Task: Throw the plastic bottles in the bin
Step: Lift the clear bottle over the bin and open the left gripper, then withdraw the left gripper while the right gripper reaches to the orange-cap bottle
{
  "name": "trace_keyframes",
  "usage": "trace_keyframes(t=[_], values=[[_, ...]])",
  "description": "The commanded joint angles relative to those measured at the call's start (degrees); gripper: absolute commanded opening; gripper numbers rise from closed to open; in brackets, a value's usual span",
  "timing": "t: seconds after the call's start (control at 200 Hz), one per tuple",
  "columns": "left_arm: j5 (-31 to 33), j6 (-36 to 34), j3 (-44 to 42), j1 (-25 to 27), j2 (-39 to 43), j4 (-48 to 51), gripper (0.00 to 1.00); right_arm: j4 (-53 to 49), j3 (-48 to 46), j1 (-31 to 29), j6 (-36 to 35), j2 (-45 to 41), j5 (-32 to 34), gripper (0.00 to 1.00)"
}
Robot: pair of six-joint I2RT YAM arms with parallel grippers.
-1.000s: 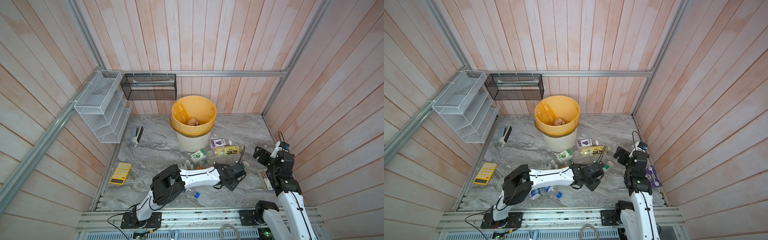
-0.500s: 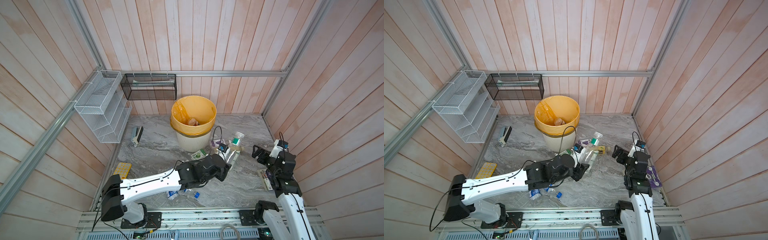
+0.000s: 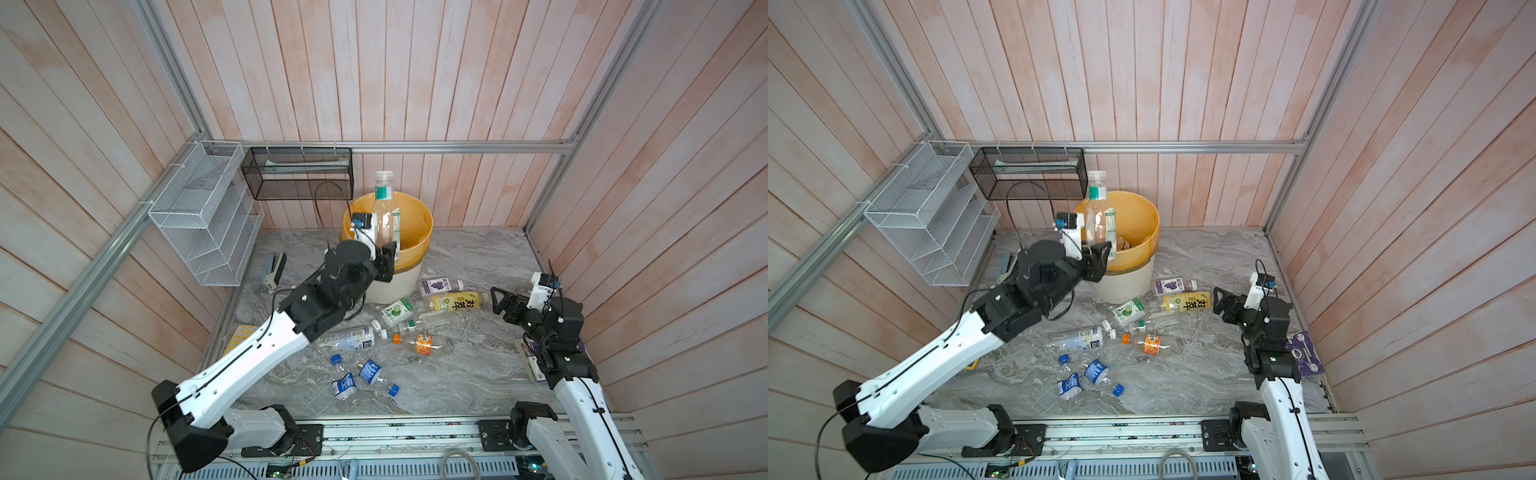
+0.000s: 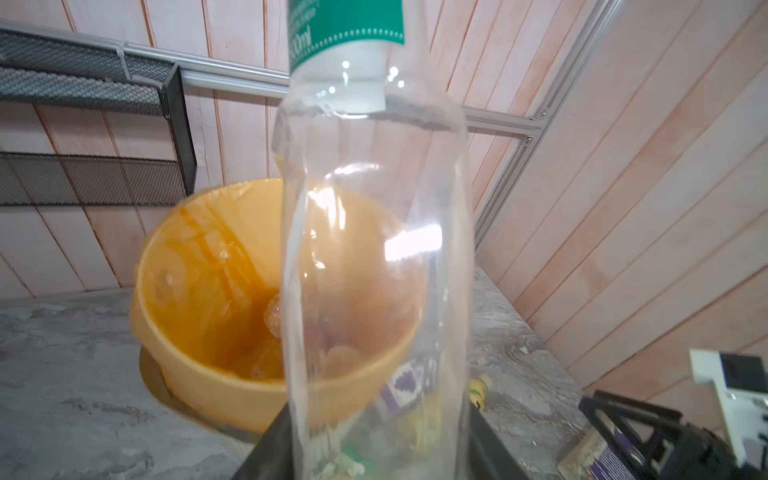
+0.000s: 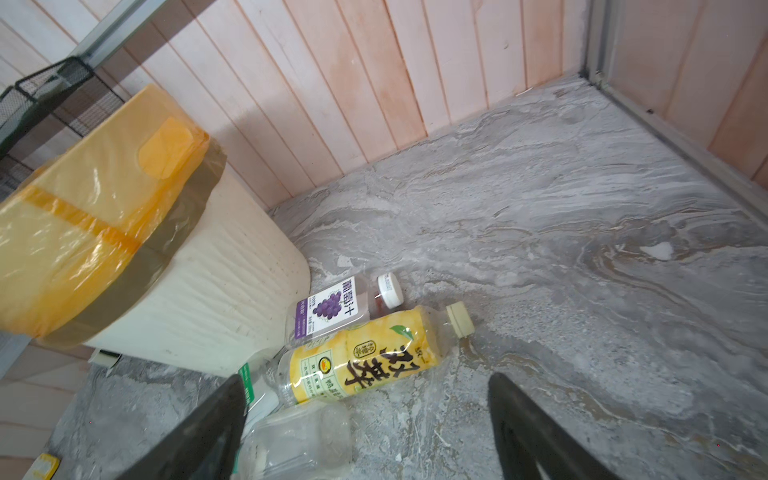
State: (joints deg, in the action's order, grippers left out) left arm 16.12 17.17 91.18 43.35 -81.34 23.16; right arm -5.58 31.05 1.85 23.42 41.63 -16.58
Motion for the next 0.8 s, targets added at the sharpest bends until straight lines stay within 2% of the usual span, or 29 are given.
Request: trace_keyframes(t=[0.0,0.05,0.1,0.155,0.185,0.195,0.205,0.375,0.565,0.795], values=[[-12.47,-2.65,13.44,-3.66,-10.59,11.49,0.54,0.23,2.20,-2.00,0.05,1.24,-0.60,0.91],[-13.44,-3.04,16.60,-3.71,-13.22,13.08,0.58,-0.85,2.59,-2.09,-0.21,1.08,0.03,0.91],[-13.23,-3.03,16.84,-3.80,-14.16,12.97,0.72,-1.72,2.74,-2.11,-0.71,0.39,1.23,0.92],[-11.55,-3.02,16.31,-3.85,-13.84,12.71,0.80,-2.46,2.86,-2.04,-1.21,-0.38,2.43,0.94],[-10.16,-2.84,15.64,-3.80,-13.28,12.21,0.91,-2.82,2.88,-2.05,-1.43,-0.70,2.86,0.95],[-9.73,-2.69,15.33,-3.85,-12.89,11.96,0.98,-2.89,2.88,-2.10,-1.40,-0.74,3.04,0.95],[-9.25,-2.58,15.04,-3.81,-12.57,11.70,1.00,-2.99,2.88,-2.08,-1.48,-0.75,3.17,0.95],[-3.34,-3.14,6.75,-3.37,-4.62,5.67,1.00,-3.91,3.46,-2.10,-1.53,1.52,3.35,0.95],[1.34,-4.14,-2.51,-2.58,2.49,3.57,1.00,-3.54,3.49,-2.04,-1.23,4.60,4.44,0.95],[6.45,-3.01,-16.85,-2.64,12.08,-0.55,0.99,-2.24,3.62,-3.02,2.06,11.03,1.88,0.96]])
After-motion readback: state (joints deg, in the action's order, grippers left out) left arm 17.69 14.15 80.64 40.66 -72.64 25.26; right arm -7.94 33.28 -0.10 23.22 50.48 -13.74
